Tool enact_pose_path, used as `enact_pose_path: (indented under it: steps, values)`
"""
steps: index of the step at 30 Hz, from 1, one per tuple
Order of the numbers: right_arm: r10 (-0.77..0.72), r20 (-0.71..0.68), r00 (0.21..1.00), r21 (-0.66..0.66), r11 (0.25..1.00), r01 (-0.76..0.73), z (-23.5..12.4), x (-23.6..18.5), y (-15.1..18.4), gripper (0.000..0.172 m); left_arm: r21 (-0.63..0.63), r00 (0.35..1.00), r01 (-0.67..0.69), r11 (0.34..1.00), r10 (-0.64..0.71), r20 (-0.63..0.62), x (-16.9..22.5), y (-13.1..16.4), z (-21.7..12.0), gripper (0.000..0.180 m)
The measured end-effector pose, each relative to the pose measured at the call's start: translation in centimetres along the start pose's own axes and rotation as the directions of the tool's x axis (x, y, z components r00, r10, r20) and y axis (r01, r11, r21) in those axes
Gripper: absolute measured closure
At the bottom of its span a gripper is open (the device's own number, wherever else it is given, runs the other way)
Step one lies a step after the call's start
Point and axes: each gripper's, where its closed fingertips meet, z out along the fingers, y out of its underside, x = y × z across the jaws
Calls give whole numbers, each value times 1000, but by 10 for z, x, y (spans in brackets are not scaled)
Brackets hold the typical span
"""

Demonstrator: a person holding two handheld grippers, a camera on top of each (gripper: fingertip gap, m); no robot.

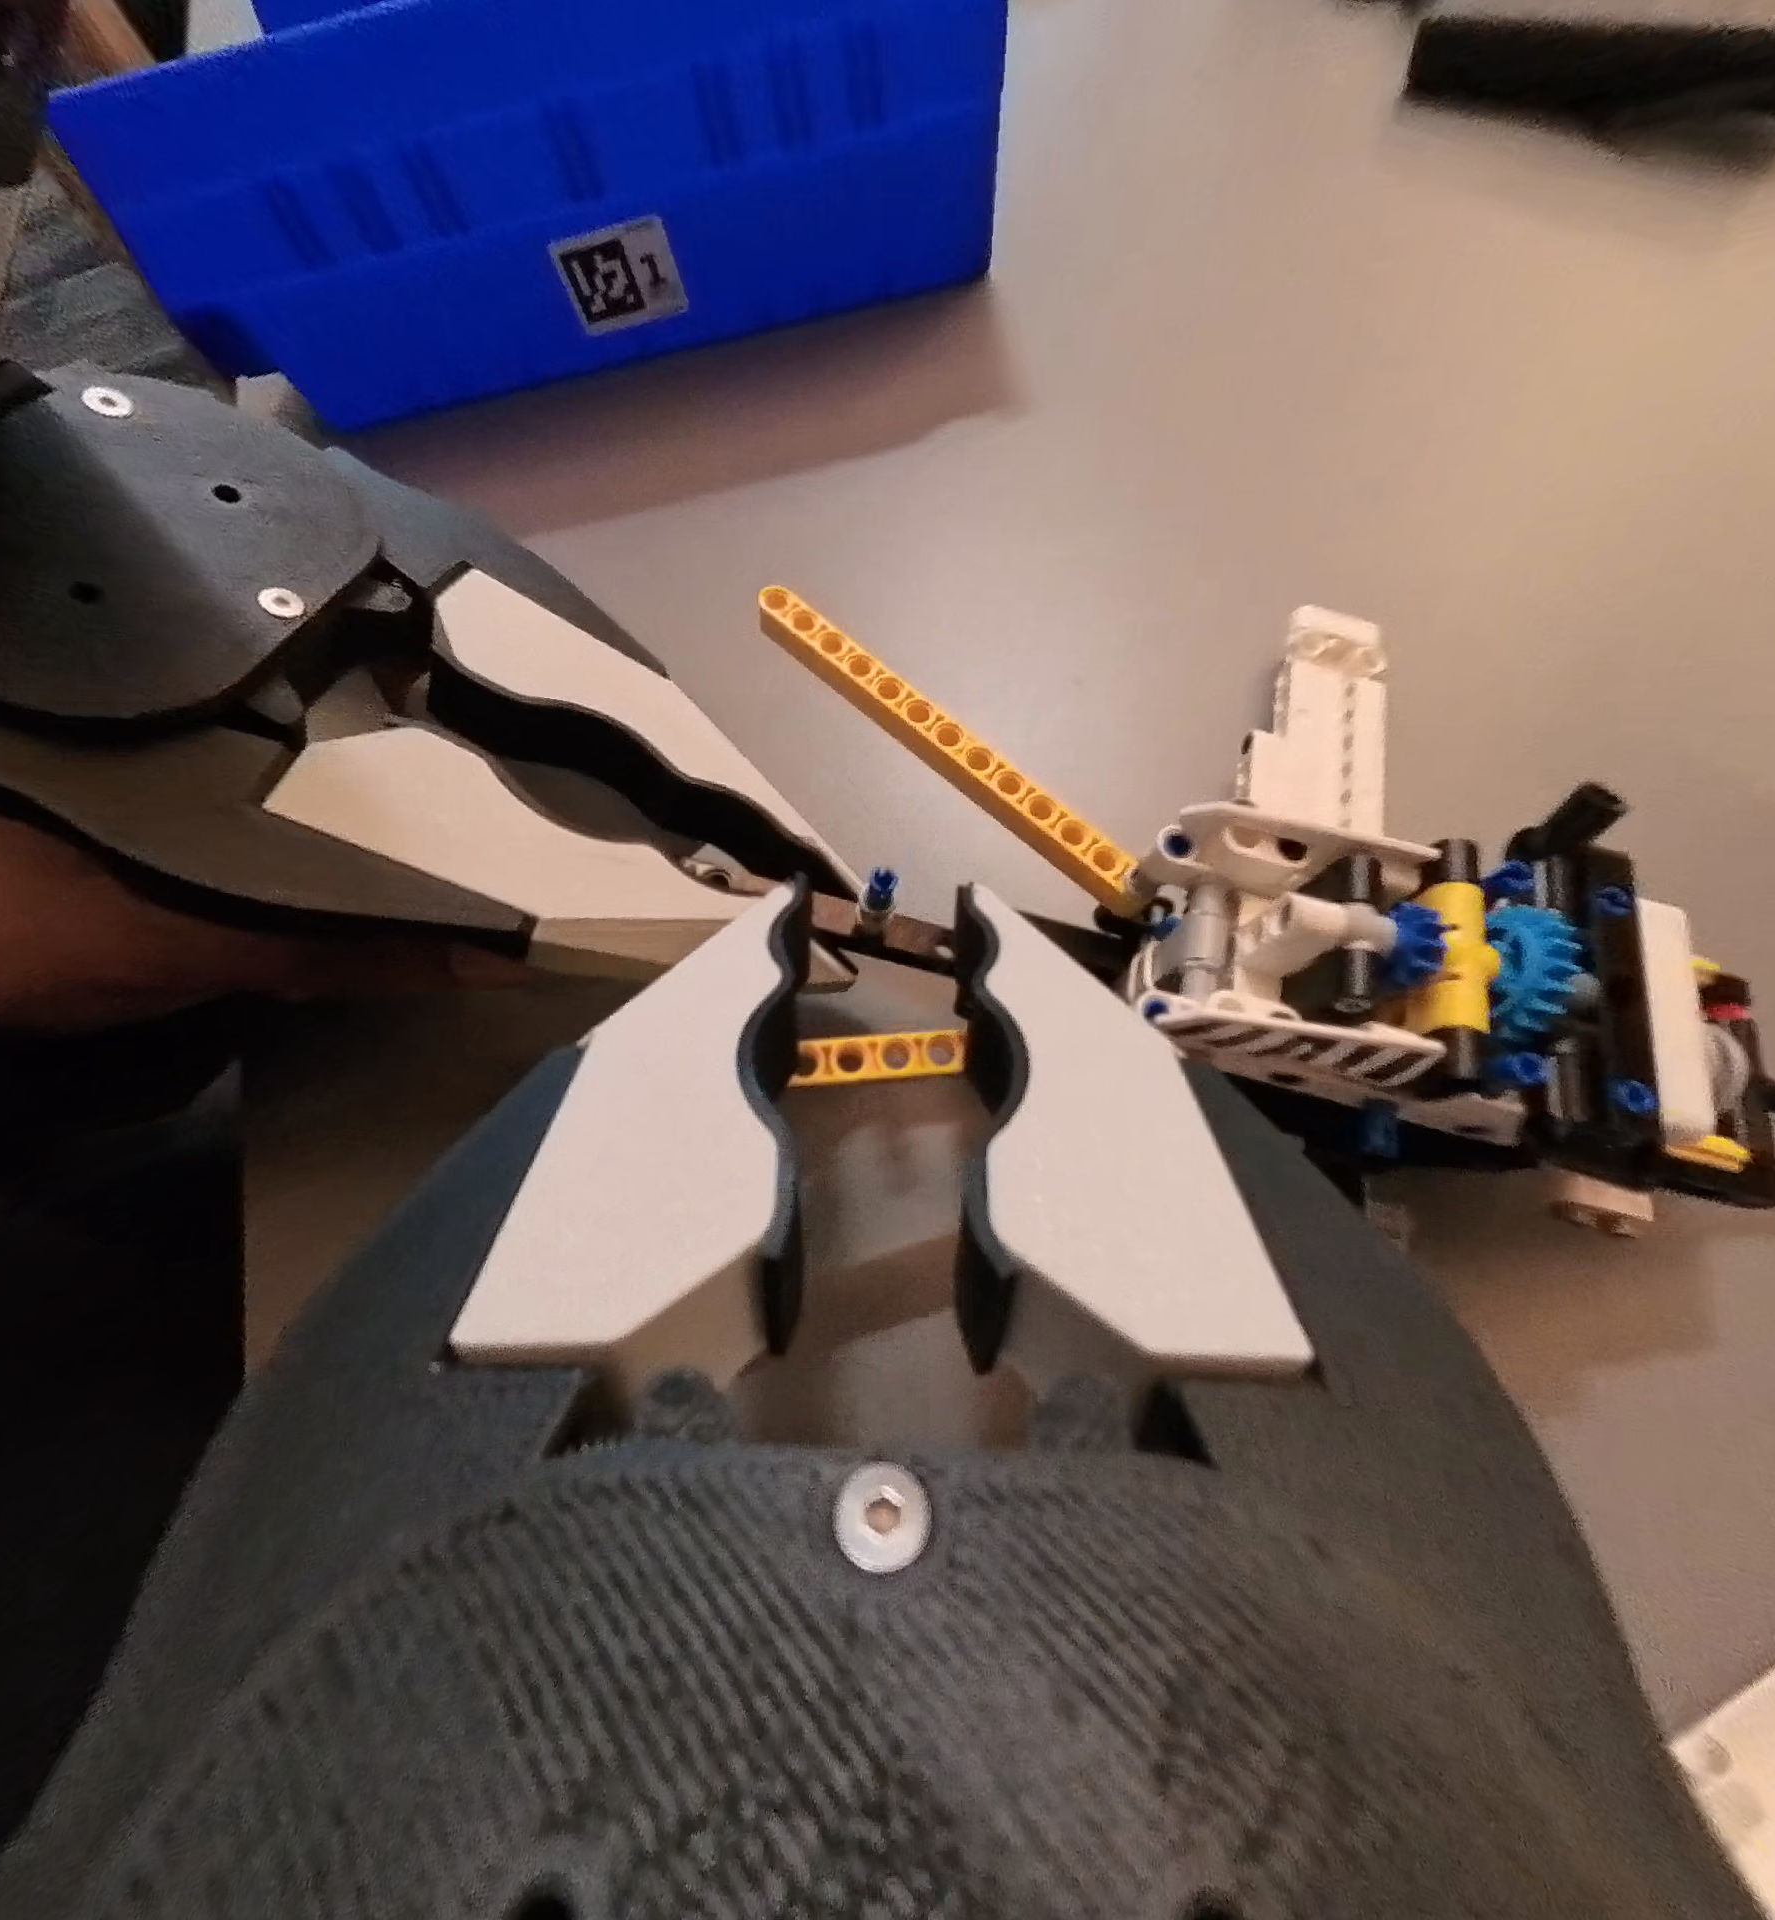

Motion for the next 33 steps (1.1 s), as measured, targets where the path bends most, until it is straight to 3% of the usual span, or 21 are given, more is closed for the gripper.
enact_pose_path:
  steps: [2, 3, 8, 10, 13, 21, 29, 30, 31, 32, 33]
  values:
    - [3, 19, 1000, -20, 1000, -3, 3, -1, 0, 164, 0, 1000, 7, 1000, -7, -17, 1, 0, 0, 173]
    - [6, 23, 1000, -25, 1000, -5, 4, -1, 0, 165, 9, 1000, 6, 1000, -6, -20, 1, -1, 0, 173]
    - [-17, 21, 1000, -45, 999, 17, 5, 2, -2, 168, -1, 1000, 12, 1000, -12, -18, 0, -1, 2, 172]
    - [71, 51, 996, 14, 997, -72, 3, 4, -6, 168, 2, 999, -28, 1000, 28, 20, 0, -2, 3, 171]
    - [172, 88, 981, 75, 981, -179, 5, 5, -8, 168, 12, 1000, 19, 1000, -19, -9, 0, -3, 3, 171]
    - [175, 16, 984, 150, 973, -176, 4, 10, -11, 169, 16, 1000, 6, 1000, -6, -1, -2, -6, 5, 171]
    - [250, 47, 967, 208, 945, -254, -1, 14, -14, 169, 21, 1000, -7, 1000, 7, -6, 0, -9, 8, 170]
    - [257, 45, 965, 243, 935, -260, -4, 16, -18, 167, 21, 1000, -6, 1000, 6, -7, 0, -9, 8, 170]
    - [287, 33, 957, 381, 882, -277, -23, 29, -38, 168, -22, 1000, -2, 1000, 2, 3, -1, -2, 10, 172]
    - [315, 13, 949, 492, 824, -280, -51, 48, -60, 168, -150, 1000, -3, 989, 6, 23, -5, 19, 15, 170]
    - [315, -19, 949, 527, 810, -259, -71, 63, -74, 168, -120, 1000, -13, 993, 16, 22, -4, 15, 12, 172]
